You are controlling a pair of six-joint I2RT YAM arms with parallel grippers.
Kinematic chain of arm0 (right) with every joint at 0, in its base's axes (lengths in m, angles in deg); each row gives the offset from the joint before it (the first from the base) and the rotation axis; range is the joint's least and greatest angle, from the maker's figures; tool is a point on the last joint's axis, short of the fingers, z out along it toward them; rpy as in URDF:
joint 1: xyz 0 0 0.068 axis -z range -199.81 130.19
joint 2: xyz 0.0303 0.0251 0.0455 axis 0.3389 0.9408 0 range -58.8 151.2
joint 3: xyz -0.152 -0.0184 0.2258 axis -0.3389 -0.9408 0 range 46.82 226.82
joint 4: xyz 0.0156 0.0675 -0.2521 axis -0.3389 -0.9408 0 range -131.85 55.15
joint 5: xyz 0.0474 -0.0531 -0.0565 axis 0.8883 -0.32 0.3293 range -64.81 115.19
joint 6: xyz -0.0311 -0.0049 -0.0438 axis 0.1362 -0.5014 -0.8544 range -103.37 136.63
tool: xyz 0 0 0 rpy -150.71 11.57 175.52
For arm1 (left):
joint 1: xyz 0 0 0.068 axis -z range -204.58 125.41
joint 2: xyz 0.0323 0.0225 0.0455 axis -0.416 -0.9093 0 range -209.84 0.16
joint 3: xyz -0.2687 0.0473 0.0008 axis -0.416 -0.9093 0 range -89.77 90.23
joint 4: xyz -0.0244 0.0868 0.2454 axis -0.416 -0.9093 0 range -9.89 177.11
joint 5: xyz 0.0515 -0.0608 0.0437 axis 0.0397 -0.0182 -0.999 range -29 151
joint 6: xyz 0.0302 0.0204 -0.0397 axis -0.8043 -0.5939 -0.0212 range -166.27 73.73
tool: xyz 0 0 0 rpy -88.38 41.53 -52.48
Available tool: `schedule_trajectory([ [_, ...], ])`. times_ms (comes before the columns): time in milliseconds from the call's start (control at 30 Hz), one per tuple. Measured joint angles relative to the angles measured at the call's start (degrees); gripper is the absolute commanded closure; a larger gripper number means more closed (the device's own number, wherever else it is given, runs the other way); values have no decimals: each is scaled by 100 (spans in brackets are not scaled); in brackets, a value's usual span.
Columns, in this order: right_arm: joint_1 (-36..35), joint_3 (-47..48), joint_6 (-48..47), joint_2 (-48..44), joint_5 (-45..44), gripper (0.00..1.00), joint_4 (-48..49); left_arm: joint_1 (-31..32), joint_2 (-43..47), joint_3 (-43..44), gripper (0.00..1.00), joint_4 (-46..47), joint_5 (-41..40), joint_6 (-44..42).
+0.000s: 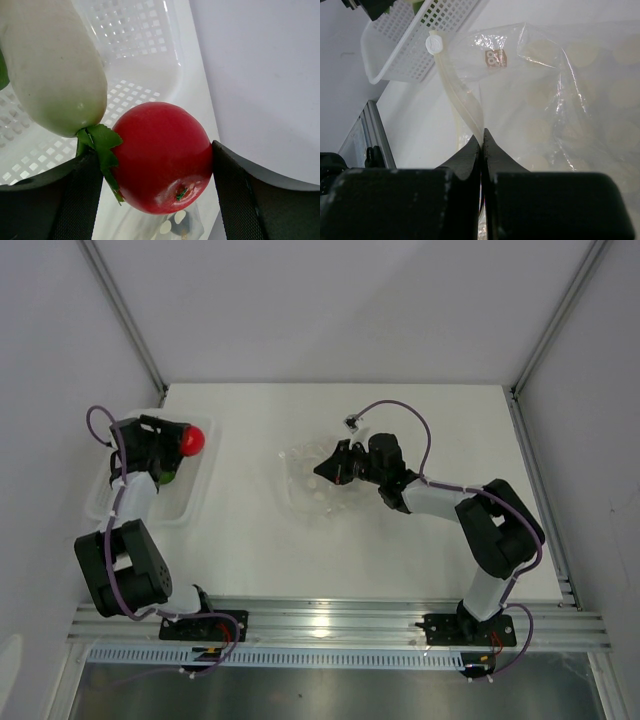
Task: Place the food in the zip-top bag and seal the zipper
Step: Place the fake vegetable in the bin.
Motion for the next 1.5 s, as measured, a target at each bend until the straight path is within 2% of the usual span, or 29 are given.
schedule_trajectory([
  [400, 0, 0, 0, 9, 2, 100, 4, -256, 173, -17, 32, 4, 216, -55],
  [767, 4, 0, 0, 55, 7, 100, 7, -282, -1119, 66, 29, -118, 173, -50],
  [967, 4, 0, 0, 103, 39, 100, 2, -286, -1591, 525, 18, -302, 107, -50],
  [1000, 7, 0, 0, 103, 44, 100, 2, -286, -1644, 612, 4, -319, 105, -57],
  [1033, 7, 0, 0, 105, 44, 100, 7, -286, -1690, 697, 0, -343, 103, -66],
  [1500, 7, 2, 0, 105, 83, 100, 4, -291, -1727, 1005, 1, -844, -24, -190],
])
